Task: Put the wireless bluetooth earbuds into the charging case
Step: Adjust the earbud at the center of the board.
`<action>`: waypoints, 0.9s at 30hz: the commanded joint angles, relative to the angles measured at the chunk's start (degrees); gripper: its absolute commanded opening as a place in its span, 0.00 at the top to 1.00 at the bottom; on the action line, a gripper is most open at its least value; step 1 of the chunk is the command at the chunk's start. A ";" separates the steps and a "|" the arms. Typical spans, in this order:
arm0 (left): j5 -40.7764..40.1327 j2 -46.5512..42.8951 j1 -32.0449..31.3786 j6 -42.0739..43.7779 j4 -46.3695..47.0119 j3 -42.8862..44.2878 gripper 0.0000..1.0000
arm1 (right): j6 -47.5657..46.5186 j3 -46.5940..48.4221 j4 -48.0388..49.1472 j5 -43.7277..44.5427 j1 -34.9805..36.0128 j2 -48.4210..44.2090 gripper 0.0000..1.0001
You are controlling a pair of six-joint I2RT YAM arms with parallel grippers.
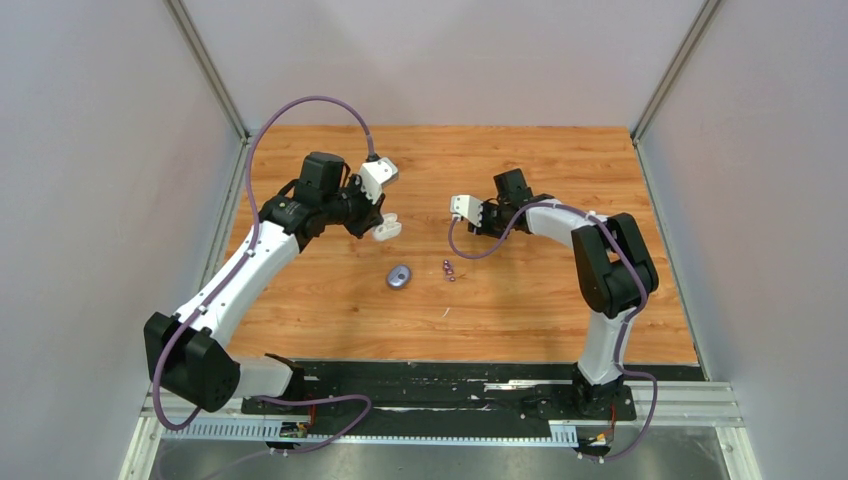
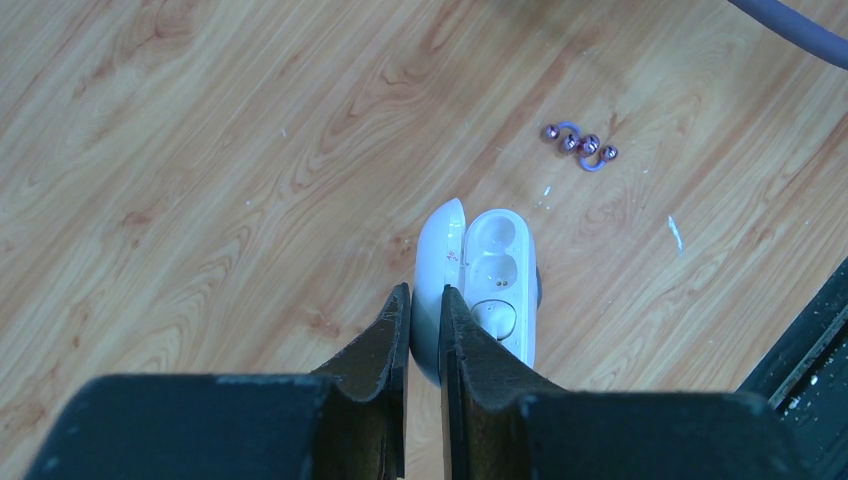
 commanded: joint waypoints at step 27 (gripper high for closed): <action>1.04 -0.09 0.39 -0.17 0.77 0.96 1.00 | 0.53 23.53 -25.08 -15.23 -5.85 7.67 0.72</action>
